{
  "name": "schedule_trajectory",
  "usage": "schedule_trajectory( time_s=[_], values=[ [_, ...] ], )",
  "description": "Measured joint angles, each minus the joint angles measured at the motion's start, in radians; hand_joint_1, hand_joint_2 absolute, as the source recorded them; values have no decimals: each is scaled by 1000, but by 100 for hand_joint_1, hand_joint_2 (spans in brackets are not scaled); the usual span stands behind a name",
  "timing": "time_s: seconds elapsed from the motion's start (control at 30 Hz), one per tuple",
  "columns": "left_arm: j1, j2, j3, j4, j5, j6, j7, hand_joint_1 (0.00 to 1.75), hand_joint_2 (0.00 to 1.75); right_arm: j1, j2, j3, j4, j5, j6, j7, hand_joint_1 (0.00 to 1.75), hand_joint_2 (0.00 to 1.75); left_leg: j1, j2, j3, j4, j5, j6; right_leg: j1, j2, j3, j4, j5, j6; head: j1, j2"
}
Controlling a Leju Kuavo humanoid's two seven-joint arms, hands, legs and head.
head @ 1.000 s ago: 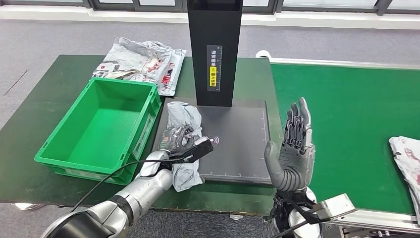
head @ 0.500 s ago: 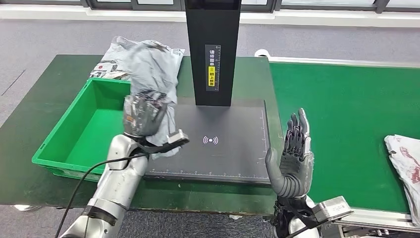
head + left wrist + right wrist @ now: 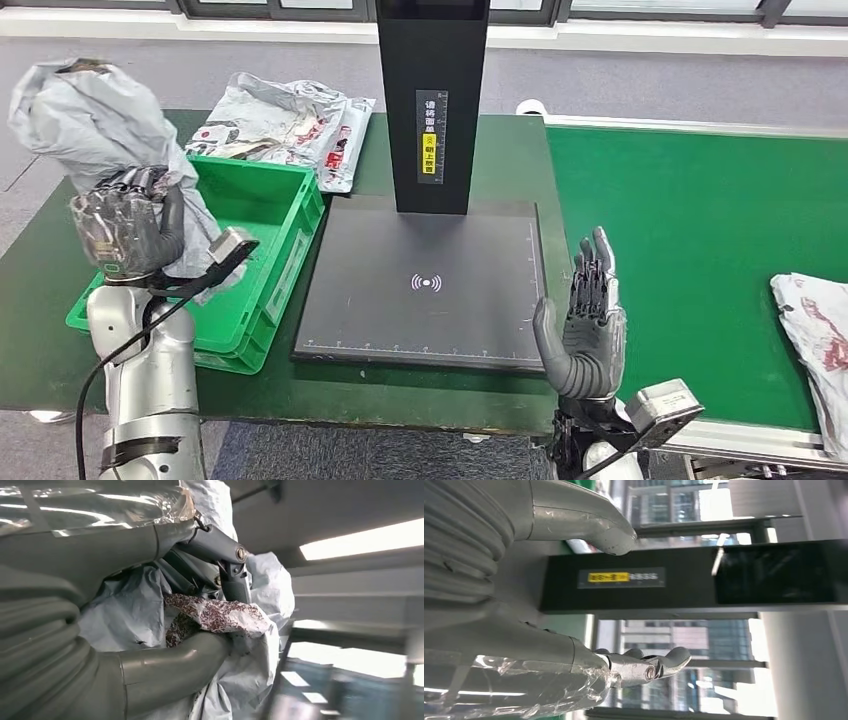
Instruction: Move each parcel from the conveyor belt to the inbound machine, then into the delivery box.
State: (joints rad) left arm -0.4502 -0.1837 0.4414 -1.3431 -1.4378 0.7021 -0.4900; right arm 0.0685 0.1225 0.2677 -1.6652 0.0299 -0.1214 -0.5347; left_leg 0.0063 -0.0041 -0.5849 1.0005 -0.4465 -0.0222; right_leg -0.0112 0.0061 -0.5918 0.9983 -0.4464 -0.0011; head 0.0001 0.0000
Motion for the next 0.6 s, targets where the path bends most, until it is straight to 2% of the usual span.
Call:
schedule_trajectory(
  time_s=[0.07, 0.1, 0.2, 0.23, 0.3, 0.37, 0.47, 0.6],
  values=[
    [9, 21, 6, 10, -62, -1, 156, 175, 175, 6, 0, -1, 3, 1, 11, 13, 0, 175, 0, 0, 0, 0, 0, 0, 0, 0, -1, 0, 0, 0, 0, 0],
    [11, 35, 4, 23, -83, -1, 233, 144, 175, 9, 0, -2, 5, 1, 16, 17, 0, 175, 0, 0, 0, 0, 0, 0, 0, 0, -1, 0, 0, 0, 0, 0],
    [-1, 103, -30, 128, -112, -2, 468, 13, 175, 17, 0, -5, 8, -5, 36, 30, 0, 175, 0, 0, 0, 0, 0, -1, 1, 0, -2, 0, 0, 0, 0, 0],
    [-13, 131, -49, 182, -114, -3, 535, 0, 175, 18, 0, -8, 8, -6, 43, 34, 0, 175, 0, 0, 0, 0, 0, -1, 1, 0, -2, 0, 0, -1, 0, 0],
    [-49, 182, -92, 316, -113, -15, 625, 0, 175, 20, -1, -17, 9, -7, 52, 42, 0, 175, 0, 0, -1, 0, 1, -2, 2, 0, -2, 0, 0, -1, 0, 0],
    [-90, 223, -130, 454, -103, -35, 655, 0, 175, 23, -3, -25, 13, -6, 60, 47, 0, 175, 0, 0, -1, 0, 1, -2, 2, 0, -2, 0, 1, -2, 0, 0],
    [-129, 258, -159, 601, -83, -50, 650, 0, 175, 35, -7, -33, 20, -6, 71, 46, 0, 175, 0, 2, -1, 0, 1, -3, 2, 2, -3, 0, 2, -3, 0, 0],
    [-163, 279, -178, 714, -24, -57, 603, 0, 175, 42, -12, -39, 32, -4, 81, 46, 0, 175, 0, 3, -1, 0, 1, -3, 1, 2, -3, 0, 2, -3, 0, 0]
  ],
)
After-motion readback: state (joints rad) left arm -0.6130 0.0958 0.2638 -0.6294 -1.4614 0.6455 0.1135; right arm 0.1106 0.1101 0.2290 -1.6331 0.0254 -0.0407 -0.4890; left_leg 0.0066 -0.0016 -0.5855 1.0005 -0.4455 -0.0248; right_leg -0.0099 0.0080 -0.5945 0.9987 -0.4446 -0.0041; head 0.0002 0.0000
